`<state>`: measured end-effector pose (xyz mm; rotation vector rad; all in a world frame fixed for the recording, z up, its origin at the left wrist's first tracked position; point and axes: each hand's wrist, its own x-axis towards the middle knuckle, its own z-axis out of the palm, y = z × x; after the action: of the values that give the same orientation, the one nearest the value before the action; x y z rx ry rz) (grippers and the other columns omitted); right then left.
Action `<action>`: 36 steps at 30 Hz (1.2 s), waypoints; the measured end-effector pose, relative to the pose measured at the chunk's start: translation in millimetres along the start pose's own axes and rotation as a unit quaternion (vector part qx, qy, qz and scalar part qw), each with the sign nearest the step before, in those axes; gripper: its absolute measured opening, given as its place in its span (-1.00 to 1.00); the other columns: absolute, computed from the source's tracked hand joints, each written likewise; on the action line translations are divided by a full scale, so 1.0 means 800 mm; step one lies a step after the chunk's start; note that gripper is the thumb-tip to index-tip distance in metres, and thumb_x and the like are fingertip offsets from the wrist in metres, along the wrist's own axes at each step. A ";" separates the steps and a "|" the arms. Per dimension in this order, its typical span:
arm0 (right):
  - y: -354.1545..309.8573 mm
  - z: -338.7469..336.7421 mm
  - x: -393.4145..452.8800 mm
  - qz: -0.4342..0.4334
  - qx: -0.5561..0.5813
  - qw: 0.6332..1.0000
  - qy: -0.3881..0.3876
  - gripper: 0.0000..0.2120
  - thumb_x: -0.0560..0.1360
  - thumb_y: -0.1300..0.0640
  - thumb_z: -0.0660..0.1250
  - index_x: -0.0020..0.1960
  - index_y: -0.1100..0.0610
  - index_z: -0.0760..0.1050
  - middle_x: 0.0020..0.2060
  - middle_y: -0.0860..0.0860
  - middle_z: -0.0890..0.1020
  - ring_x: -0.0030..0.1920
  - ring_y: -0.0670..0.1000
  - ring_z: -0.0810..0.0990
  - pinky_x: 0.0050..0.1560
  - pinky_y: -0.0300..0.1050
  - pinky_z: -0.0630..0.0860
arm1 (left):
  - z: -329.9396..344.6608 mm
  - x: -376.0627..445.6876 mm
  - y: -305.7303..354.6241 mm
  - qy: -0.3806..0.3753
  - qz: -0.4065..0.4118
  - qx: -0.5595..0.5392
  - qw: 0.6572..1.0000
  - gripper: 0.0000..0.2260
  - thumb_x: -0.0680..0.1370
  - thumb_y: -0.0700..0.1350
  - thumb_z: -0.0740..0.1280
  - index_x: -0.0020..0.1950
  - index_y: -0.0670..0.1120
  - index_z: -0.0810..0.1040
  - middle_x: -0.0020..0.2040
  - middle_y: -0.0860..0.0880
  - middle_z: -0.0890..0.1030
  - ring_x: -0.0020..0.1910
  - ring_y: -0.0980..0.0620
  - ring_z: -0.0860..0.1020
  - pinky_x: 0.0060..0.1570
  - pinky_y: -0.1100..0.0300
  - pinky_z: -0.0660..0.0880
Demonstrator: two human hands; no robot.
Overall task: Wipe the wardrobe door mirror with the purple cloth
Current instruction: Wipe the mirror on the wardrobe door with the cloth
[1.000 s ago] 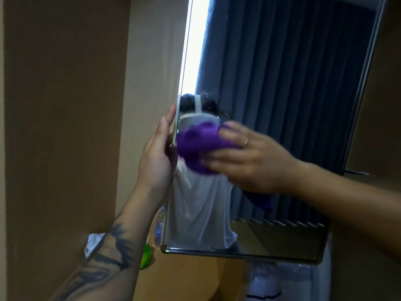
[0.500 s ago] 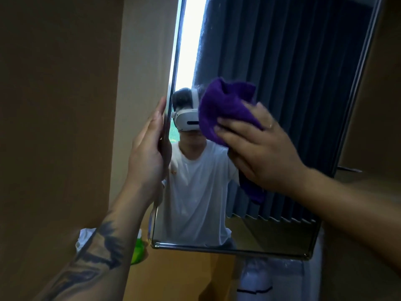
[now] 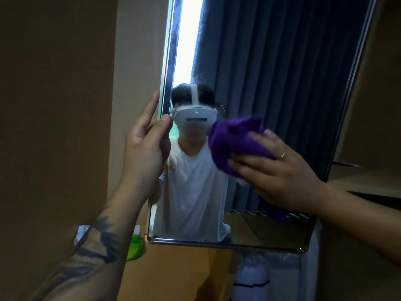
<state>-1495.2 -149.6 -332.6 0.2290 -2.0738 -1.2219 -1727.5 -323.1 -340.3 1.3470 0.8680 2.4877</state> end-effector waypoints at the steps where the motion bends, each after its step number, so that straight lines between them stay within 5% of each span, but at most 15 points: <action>1: 0.008 -0.005 -0.003 -0.052 -0.001 0.998 -0.022 -0.65 0.70 0.11 0.23 0.48 0.06 0.46 0.43 0.07 0.54 0.52 0.33 0.36 0.54 0.36 0.25 | 0.001 0.000 0.000 -0.004 -0.003 -0.008 1.000 -0.59 0.67 -0.21 0.28 0.49 0.12 0.47 -0.17 0.22 0.68 -0.04 -0.04 0.49 -0.10 0.32 0.46; 3: 0.035 -0.015 0.002 -0.077 -0.015 0.996 -0.037 -0.64 0.70 0.10 0.22 0.48 0.05 0.45 0.44 0.05 0.54 0.51 0.29 0.37 0.55 0.33 0.25 | 0.001 0.000 -0.002 -0.004 -0.005 -0.023 1.000 -0.58 0.64 -0.19 0.33 0.46 0.16 0.51 -0.06 -0.04 0.57 0.02 -0.12 0.36 -0.18 0.26 0.40; 7: 0.029 -0.012 -0.001 0.095 0.004 0.995 0.021 -0.63 0.67 0.10 0.29 0.45 0.12 0.51 0.44 0.12 0.52 0.50 0.35 0.37 0.49 0.46 0.25 | 0.000 0.001 -0.006 0.008 0.004 0.000 1.000 -0.56 0.65 -0.22 0.31 0.47 0.16 0.49 -0.01 -0.06 0.42 0.03 -0.10 0.33 -0.23 0.33 0.40; 13: 0.052 -0.024 -0.013 -0.116 -0.024 0.991 -0.059 -0.60 0.66 0.09 0.27 0.49 0.01 0.43 0.45 0.04 0.50 0.54 0.25 0.31 0.56 0.32 0.23 | -0.007 0.005 -0.011 -0.004 -0.006 -0.011 1.000 -0.56 0.63 -0.16 0.36 0.44 0.24 0.50 0.03 -0.13 0.46 0.03 -0.12 0.34 -0.12 0.17 0.36; 18: 0.045 -0.023 -0.037 0.091 -0.014 0.996 0.003 -0.60 0.64 0.08 0.30 0.47 0.12 0.50 0.45 0.13 0.50 0.50 0.38 0.36 0.44 0.50 0.28 | -0.007 0.003 -0.010 -0.008 -0.005 -0.013 1.000 -0.54 0.61 -0.15 0.35 0.45 0.24 0.48 0.05 -0.13 0.44 0.03 -0.13 0.33 -0.18 0.21 0.35; 23: 0.076 -0.043 -0.054 -0.102 -0.038 0.991 -0.080 -0.59 0.69 0.07 0.21 0.53 0.03 0.35 0.46 0.07 0.47 0.53 0.28 0.31 0.54 0.35 0.22 | -0.006 0.002 -0.007 -0.002 -0.013 0.000 1.000 -0.55 0.63 -0.14 0.35 0.45 0.26 0.48 0.04 -0.12 0.44 0.02 -0.11 0.34 -0.24 0.28 0.39; 25: 0.096 -0.054 -0.047 0.009 -0.040 0.998 -0.054 -0.61 0.75 0.00 0.06 0.52 0.07 0.36 0.47 0.11 0.46 0.51 0.31 0.33 0.58 0.34 0.14 | -0.003 0.001 -0.006 0.010 -0.012 0.014 1.000 -0.56 0.64 -0.14 0.34 0.45 0.26 0.48 0.03 -0.11 0.47 -0.01 -0.10 0.37 -0.30 0.35 0.42; 28: 0.073 -0.043 -0.056 0.134 -0.017 0.991 -0.020 -0.58 0.73 0.02 0.09 0.53 0.13 0.37 0.51 0.17 0.42 0.50 0.39 0.34 0.52 0.47 0.17 | 0.001 -0.002 -0.004 0.024 0.001 0.021 0.999 -0.56 0.64 -0.16 0.33 0.47 0.21 0.47 -0.03 -0.14 0.53 -0.05 -0.08 0.43 -0.21 0.34 0.47; 33: 0.076 -0.048 -0.078 -0.101 -0.023 0.988 -0.114 -0.51 0.62 0.11 0.24 0.54 0.03 0.30 0.48 0.07 0.45 0.55 0.29 0.26 0.57 0.35 0.16 | 0.004 -0.002 0.000 0.028 0.008 0.020 0.999 -0.54 0.65 -0.21 0.30 0.51 0.14 0.45 -0.03 -0.13 0.66 -0.01 0.03 0.60 -0.13 0.40 0.53; 36: 0.108 -0.064 -0.059 0.052 -0.038 0.994 -0.092 -0.51 0.63 0.06 0.19 0.55 0.07 0.31 0.50 0.12 0.43 0.54 0.35 0.30 0.54 0.42 0.17 | 0.006 -0.002 0.000 0.025 -0.006 -0.012 1.000 -0.54 0.65 -0.22 0.29 0.51 0.14 0.45 0.02 -0.21 0.64 0.03 -0.07 0.56 -0.16 0.42 0.54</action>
<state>-1410.2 -116.2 -269.1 -0.0296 -2.1605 -1.2964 -1722.7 -322.2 -339.7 1.2743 0.8506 2.5236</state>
